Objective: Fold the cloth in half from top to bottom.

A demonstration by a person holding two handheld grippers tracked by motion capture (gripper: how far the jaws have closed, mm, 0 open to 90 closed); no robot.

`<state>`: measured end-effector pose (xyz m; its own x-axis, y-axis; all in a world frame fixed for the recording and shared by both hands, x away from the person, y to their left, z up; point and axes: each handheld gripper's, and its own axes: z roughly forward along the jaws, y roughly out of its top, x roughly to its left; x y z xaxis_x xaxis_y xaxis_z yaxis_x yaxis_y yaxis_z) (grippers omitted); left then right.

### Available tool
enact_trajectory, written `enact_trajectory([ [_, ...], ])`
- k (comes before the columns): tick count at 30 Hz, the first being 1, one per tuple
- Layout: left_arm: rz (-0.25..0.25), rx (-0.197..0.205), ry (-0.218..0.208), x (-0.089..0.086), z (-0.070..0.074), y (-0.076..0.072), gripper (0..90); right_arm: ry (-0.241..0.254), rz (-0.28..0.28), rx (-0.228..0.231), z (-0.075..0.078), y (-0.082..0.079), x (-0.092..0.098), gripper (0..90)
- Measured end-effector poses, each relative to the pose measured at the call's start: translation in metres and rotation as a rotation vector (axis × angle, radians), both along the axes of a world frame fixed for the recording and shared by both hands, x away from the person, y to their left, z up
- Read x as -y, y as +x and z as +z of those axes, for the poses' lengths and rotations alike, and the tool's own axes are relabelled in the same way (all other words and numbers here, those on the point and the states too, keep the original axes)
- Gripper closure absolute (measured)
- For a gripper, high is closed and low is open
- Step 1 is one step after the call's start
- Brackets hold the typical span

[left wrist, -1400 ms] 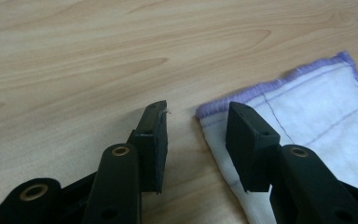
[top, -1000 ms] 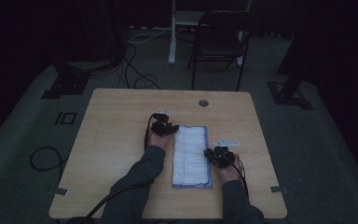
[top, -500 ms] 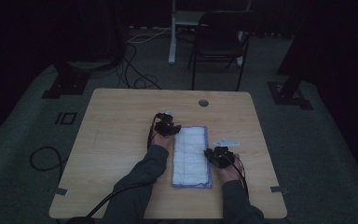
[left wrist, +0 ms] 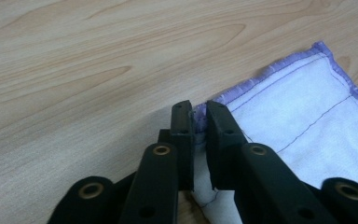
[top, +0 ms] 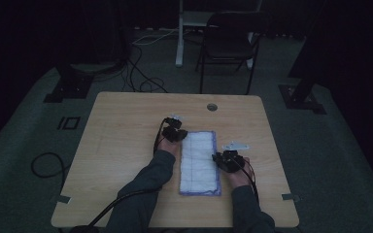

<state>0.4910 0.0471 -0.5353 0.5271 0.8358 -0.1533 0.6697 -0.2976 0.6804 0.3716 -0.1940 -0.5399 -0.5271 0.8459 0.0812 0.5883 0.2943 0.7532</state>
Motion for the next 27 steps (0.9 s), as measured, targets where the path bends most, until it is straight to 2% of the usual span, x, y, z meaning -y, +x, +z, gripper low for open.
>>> enact_trajectory([
  [1, -0.002, 0.006, 0.013, 0.002, 0.001, -0.001, 84.0, 0.006, -0.001, 0.009, 0.001, 0.002, 0.000, 72.7],
  [7, -0.005, 0.000, 0.011, 0.001, 0.001, 0.000, 84.5, 0.011, -0.018, 0.019, 0.006, 0.020, -0.006, 67.7],
  [15, -0.004, -0.001, 0.013, 0.000, 0.001, 0.000, 84.2, 0.013, -0.067, 0.017, 0.007, 0.054, -0.009, 62.6],
  [20, -0.001, -0.002, 0.010, 0.000, 0.001, -0.001, 83.8, 0.004, -0.111, -0.002, 0.006, 0.077, -0.009, 59.8],
  [24, 0.000, 0.000, 0.012, 0.001, 0.000, -0.001, 83.6, 0.008, -0.128, -0.016, 0.005, 0.087, -0.009, 57.3],
  [25, -0.003, 0.002, 0.018, 0.001, 0.001, -0.001, 83.3, 0.041, -0.141, -0.034, 0.005, 0.095, -0.010, 54.7],
  [27, -0.006, 0.005, 0.026, 0.001, 0.001, -0.001, 82.9, 0.043, -0.151, -0.039, 0.006, 0.101, -0.012, 53.4],
])
